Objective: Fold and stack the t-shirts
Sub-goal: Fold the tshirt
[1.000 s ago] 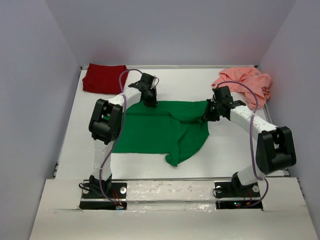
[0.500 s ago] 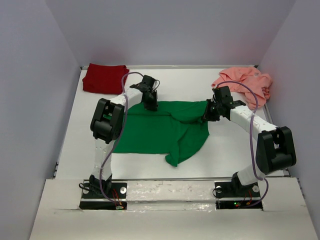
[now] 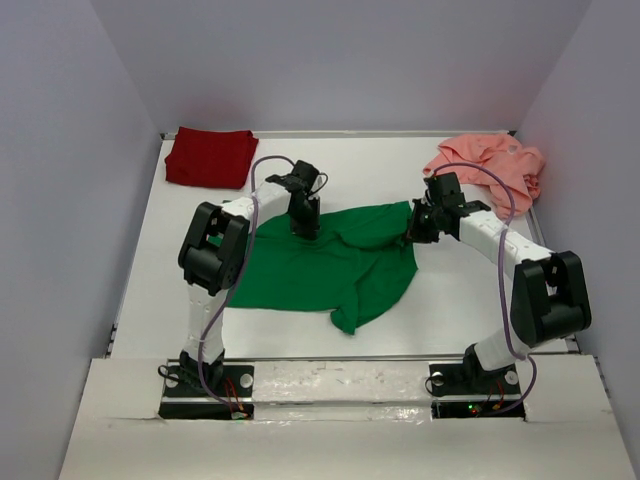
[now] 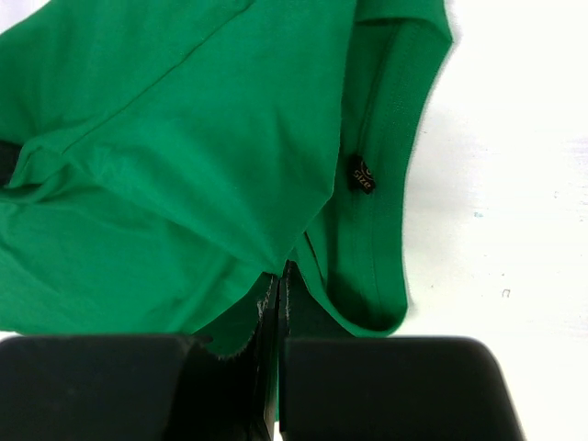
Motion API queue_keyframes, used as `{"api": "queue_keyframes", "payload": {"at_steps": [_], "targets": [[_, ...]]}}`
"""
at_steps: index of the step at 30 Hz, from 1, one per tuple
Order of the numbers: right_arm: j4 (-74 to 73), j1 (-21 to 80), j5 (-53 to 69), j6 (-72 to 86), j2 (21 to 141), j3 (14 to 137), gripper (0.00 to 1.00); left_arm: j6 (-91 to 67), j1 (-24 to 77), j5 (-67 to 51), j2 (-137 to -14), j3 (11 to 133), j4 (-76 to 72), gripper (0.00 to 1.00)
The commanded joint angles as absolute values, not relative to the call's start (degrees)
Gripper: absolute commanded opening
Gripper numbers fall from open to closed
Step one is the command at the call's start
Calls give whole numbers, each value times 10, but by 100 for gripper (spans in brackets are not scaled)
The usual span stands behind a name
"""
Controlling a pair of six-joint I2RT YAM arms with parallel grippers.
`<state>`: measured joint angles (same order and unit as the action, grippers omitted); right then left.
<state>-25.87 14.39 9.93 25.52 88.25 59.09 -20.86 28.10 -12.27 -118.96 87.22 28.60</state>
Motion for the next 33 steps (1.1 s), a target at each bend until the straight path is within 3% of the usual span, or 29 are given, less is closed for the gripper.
{"api": "queue_keyframes", "payload": {"at_steps": [1, 13, 24, 26, 27, 28, 31, 33], "targets": [[-244, 149, 100, 258, 889, 605, 0, -186, 286, -106, -1141, 862, 344, 0], [-252, 149, 98, 255, 893, 609, 0, -171, 286, -62, -1160, 876, 355, 0], [-322, 149, 59, 250, 886, 622, 0, -172, 287, -84, -1256, 1010, 375, 0], [-334, 149, 42, 253, 893, 627, 13, -174, 287, -86, -1255, 1018, 375, 0], [-337, 149, 40, 249, 898, 629, 28, -174, 287, -85, -1254, 1018, 376, 0], [-343, 149, 40, 248, 906, 639, 56, -173, 287, -83, -1252, 1018, 379, 0], [-366, 149, 22, 247, 928, 658, 81, -168, 287, -72, -1256, 1018, 383, 0], [-373, 149, 7, 245, 926, 668, 82, -164, 287, -68, -1259, 1020, 386, 0]]}}
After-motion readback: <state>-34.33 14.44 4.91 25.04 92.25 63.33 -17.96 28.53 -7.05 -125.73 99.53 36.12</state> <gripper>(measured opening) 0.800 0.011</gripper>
